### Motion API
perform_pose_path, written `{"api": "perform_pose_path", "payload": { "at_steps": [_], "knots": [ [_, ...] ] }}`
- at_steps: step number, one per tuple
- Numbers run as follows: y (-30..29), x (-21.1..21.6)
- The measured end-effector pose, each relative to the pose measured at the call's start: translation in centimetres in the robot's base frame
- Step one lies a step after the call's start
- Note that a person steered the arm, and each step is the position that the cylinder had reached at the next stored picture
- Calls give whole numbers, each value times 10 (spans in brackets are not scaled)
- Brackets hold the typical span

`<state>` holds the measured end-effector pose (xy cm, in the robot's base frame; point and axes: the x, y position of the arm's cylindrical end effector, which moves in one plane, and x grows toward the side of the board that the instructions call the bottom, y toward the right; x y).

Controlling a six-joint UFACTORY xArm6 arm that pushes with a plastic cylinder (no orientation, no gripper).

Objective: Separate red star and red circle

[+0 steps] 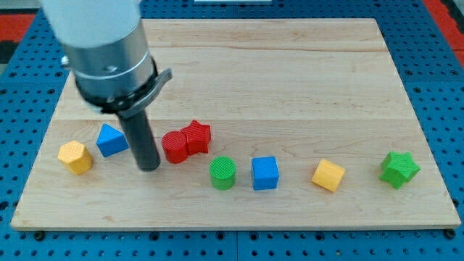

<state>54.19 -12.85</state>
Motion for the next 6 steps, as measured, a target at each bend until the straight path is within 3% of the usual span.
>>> {"api": "perform_pose_path", "payload": {
  "at_steps": [1,4,6],
  "knots": [
    [-4,23],
    [67,-72],
    [143,-97]
  ]
}}
